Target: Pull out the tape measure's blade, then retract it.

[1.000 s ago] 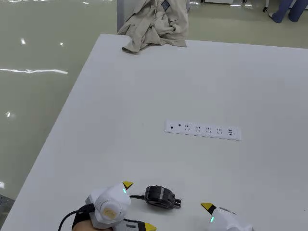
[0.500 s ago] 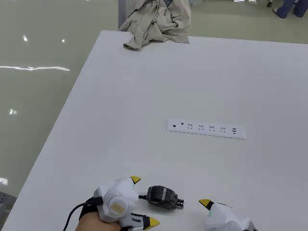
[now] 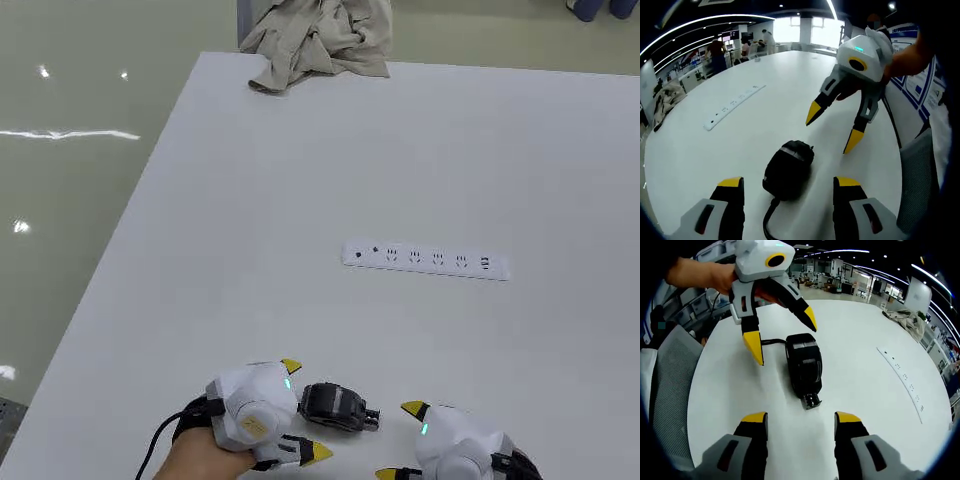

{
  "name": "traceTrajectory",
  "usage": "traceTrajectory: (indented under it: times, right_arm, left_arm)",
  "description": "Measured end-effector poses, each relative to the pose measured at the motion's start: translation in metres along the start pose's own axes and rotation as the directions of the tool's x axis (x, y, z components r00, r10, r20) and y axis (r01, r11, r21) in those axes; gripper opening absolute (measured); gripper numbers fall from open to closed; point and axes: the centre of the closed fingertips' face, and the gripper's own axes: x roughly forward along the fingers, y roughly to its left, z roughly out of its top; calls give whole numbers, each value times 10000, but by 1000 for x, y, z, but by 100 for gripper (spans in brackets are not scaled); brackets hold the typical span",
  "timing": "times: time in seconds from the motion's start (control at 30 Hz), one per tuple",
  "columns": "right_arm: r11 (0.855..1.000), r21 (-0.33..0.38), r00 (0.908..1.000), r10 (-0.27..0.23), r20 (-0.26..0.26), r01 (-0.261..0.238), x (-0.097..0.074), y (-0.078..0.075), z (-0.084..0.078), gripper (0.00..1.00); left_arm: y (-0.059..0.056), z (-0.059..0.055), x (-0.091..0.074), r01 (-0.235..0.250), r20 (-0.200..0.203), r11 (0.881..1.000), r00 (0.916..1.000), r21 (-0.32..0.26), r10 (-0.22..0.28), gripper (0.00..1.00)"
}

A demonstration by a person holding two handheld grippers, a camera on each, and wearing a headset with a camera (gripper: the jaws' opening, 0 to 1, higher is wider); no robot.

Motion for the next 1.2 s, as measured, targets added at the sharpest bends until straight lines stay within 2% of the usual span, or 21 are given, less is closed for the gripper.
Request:
traceTrajectory:
  times: [0.43,0.63,0.97,1.2]
  right_arm:
    - [9978,-569,9993,323,-192,-333,13,-7,-4,47]
    - [9961,-774,9988,413,-247,-431,18,-10,-2,45]
    - [9919,-1119,9979,562,-327,-595,25,-12,1,42]
    - [9883,-1284,9963,791,-326,-826,30,-11,3,39]
  left_arm:
    - [1,1,14,463,-401,9941,9983,979,-426,66]
    - [3,2,17,646,-628,9853,9965,1579,-553,61]
    - [1,6,23,1029,-714,9701,9934,2198,-892,57]
    - [-2,4,29,1307,-833,9593,9901,2504,-1131,54]
